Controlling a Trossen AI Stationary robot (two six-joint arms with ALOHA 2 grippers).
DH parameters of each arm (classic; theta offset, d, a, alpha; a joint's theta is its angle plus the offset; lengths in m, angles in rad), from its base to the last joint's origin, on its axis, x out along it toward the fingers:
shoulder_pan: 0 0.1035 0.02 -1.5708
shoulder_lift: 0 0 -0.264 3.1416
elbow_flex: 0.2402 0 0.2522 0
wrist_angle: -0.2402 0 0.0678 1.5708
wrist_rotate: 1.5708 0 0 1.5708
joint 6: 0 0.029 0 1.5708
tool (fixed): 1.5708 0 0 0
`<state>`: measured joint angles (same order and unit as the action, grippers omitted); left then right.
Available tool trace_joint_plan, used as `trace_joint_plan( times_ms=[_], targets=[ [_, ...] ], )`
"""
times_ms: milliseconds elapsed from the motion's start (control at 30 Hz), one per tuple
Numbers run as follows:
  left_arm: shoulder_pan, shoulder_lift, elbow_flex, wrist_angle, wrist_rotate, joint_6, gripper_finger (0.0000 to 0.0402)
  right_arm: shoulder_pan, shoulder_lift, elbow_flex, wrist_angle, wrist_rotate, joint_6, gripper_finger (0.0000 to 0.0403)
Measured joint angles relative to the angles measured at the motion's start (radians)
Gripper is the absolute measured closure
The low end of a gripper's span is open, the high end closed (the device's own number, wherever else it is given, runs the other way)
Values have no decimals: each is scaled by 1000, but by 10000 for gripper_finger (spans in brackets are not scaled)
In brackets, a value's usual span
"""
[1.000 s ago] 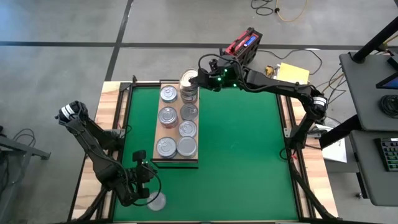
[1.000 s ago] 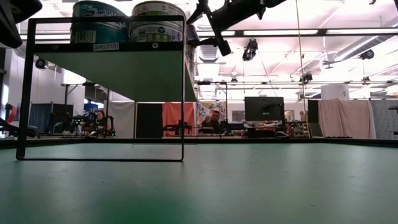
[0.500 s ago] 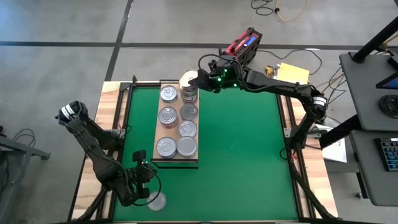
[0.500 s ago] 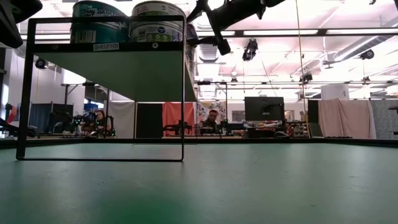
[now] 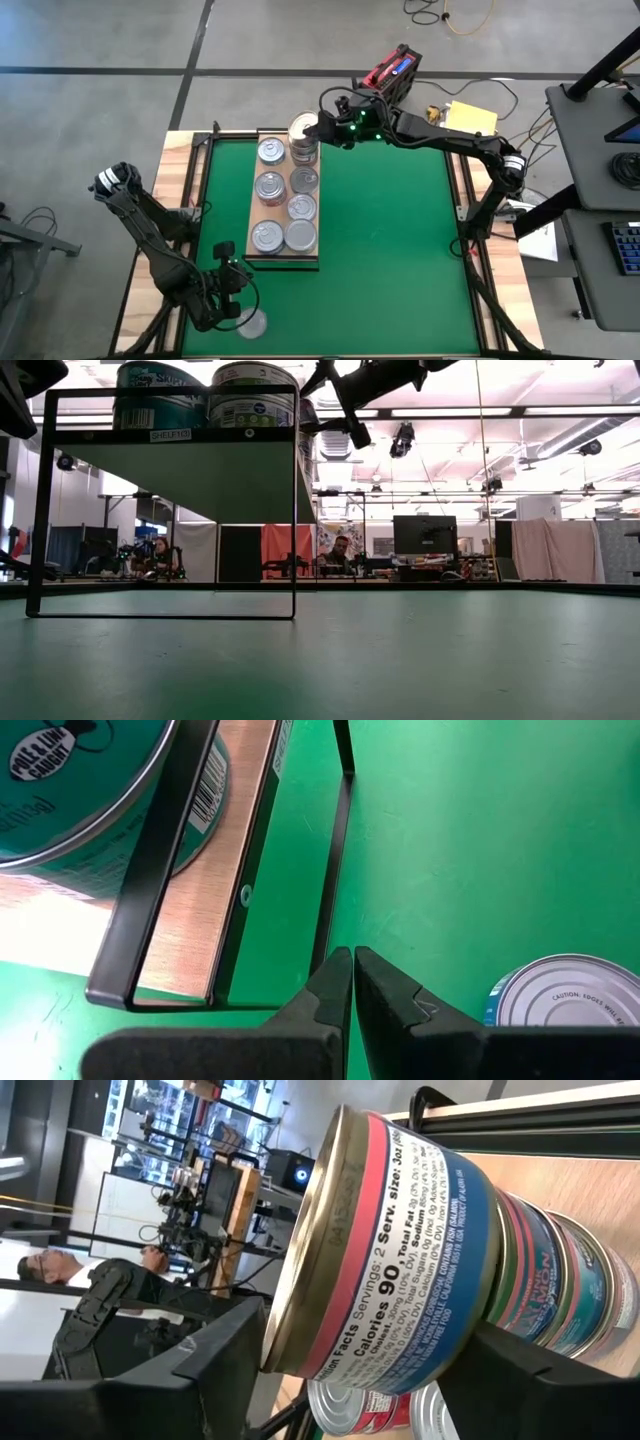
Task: Stack canned seafood by type on shelf
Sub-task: Stack the blue and pink tuna can on top of the blue and pink tuna cans on the shelf
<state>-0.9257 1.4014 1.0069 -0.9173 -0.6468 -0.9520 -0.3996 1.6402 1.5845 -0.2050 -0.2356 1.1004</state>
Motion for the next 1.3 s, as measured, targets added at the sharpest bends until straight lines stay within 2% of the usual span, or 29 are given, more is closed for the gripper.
trace_joint_plan(
  times_ms=[933,1300],
  targets=[
    [0,0,0,5,0,0,402,0,0,0,0,1,-42,116],
    [0,0,0,5,0,0,402,0,0,0,0,1,-38,79]
  ],
)
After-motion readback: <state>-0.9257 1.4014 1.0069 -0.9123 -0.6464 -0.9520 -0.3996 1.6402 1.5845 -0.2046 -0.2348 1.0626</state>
